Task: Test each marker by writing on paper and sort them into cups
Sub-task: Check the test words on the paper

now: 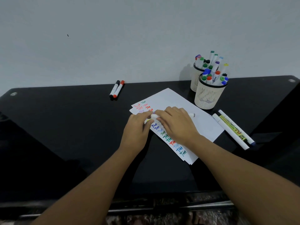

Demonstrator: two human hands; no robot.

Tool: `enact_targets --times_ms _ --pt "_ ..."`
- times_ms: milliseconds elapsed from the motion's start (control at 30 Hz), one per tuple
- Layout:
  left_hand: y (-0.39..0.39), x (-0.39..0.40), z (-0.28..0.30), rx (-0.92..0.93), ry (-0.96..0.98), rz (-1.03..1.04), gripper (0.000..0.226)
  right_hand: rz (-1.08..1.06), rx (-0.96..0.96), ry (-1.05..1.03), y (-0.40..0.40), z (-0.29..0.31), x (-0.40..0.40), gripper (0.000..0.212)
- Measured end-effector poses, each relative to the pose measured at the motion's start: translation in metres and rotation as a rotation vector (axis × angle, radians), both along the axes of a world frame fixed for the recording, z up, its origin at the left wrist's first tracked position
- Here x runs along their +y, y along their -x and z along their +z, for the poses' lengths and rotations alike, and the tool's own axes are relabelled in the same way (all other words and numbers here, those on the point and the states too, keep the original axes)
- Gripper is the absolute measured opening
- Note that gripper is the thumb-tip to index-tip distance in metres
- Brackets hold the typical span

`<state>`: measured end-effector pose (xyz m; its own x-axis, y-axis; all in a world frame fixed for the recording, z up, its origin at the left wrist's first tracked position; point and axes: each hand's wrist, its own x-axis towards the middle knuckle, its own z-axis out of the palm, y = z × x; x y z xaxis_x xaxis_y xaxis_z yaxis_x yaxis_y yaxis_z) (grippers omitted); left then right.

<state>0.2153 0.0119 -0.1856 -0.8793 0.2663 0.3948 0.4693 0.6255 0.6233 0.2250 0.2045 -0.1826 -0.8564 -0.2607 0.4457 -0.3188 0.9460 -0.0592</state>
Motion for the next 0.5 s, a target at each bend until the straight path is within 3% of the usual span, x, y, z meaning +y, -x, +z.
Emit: enact_targets --times_ms 300,500 --pt "-0.002 0.001 0.002 -0.001 0.03 0.018 0.021 -0.044 0.06 0.017 -0.006 0.005 -0.001 0.036" --pt "0.003 0.002 -0.005 -0.079 0.094 0.223 0.024 -0.105 -0.037 0.074 -0.004 0.01 0.001 0.051"
